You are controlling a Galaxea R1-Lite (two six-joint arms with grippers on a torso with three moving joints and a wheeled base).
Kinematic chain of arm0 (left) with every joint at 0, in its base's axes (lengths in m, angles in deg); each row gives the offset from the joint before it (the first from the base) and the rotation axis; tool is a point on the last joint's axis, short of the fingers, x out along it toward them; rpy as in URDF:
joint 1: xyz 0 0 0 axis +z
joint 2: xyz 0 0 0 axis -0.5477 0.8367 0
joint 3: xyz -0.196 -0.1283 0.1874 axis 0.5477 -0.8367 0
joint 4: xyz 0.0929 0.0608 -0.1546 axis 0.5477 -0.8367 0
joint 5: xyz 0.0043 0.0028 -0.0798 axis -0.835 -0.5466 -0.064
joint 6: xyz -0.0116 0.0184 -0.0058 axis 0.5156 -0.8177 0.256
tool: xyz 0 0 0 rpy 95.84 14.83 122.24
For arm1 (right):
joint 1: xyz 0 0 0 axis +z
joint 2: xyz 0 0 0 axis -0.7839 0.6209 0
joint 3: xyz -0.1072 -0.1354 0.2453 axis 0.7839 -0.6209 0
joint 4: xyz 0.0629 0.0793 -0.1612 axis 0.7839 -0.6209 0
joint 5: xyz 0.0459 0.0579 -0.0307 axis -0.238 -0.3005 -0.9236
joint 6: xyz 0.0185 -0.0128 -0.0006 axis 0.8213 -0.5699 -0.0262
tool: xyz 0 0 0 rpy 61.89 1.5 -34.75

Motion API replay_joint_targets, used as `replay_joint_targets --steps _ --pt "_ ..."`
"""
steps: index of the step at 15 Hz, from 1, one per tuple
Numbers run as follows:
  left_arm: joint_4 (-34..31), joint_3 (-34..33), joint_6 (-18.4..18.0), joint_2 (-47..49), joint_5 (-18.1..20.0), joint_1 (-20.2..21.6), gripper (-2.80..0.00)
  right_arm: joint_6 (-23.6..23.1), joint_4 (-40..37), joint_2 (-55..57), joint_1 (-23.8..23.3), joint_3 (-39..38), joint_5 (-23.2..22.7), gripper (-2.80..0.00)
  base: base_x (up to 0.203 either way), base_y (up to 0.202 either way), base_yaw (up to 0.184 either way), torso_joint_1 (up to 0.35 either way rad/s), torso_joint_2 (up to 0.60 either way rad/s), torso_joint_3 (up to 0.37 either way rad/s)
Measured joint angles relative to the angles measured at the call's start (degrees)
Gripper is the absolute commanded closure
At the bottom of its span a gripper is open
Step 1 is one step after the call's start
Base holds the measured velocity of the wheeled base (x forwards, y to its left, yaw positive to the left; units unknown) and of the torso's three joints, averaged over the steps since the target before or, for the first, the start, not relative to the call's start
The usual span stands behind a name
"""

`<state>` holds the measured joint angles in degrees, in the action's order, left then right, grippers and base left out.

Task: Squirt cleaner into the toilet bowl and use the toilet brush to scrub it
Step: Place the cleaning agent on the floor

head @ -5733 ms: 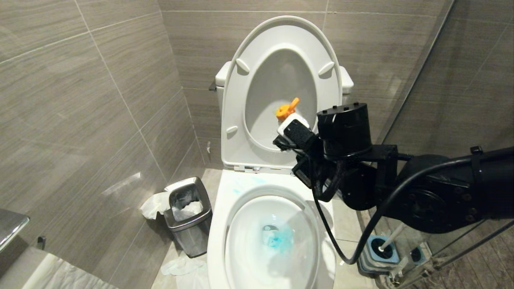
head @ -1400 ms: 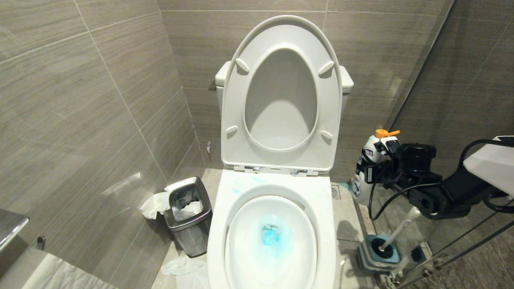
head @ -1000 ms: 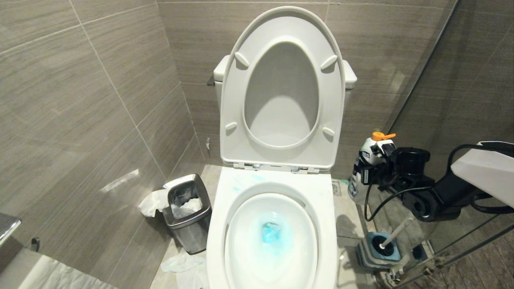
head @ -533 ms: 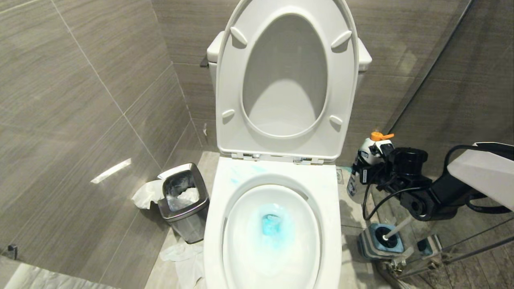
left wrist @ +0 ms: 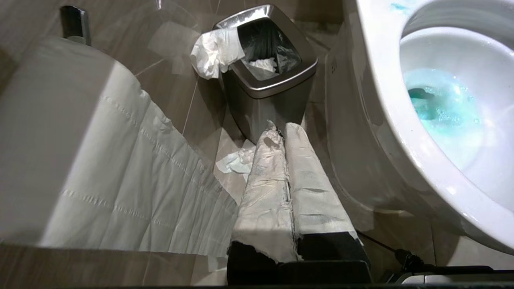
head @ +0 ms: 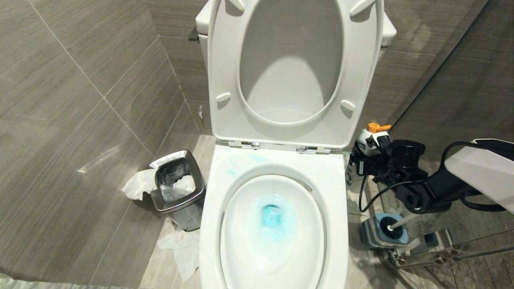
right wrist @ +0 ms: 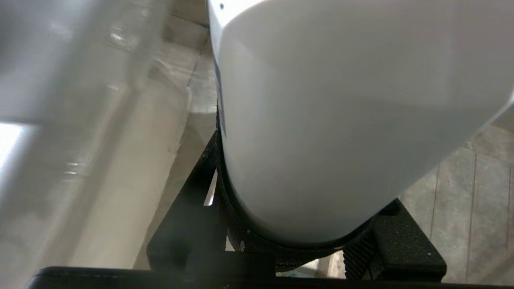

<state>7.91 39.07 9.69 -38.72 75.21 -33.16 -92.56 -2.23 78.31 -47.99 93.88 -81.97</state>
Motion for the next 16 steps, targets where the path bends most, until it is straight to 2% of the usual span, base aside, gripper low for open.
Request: replay_joint_targets --steps 6,16 --pt "0.0 0.0 0.0 0.0 0.0 0.0 0.00 -0.4 1.0 1.8 0.2 2.3 -0.1 0.00 0.000 0.000 0.000 0.001 0.00 -0.197" --pt "0.0 0.0 0.0 0.0 0.0 0.0 0.00 -0.9 1.0 6.2 1.7 11.8 -0.1 0.00 0.000 0.000 0.000 0.002 0.00 -0.197"
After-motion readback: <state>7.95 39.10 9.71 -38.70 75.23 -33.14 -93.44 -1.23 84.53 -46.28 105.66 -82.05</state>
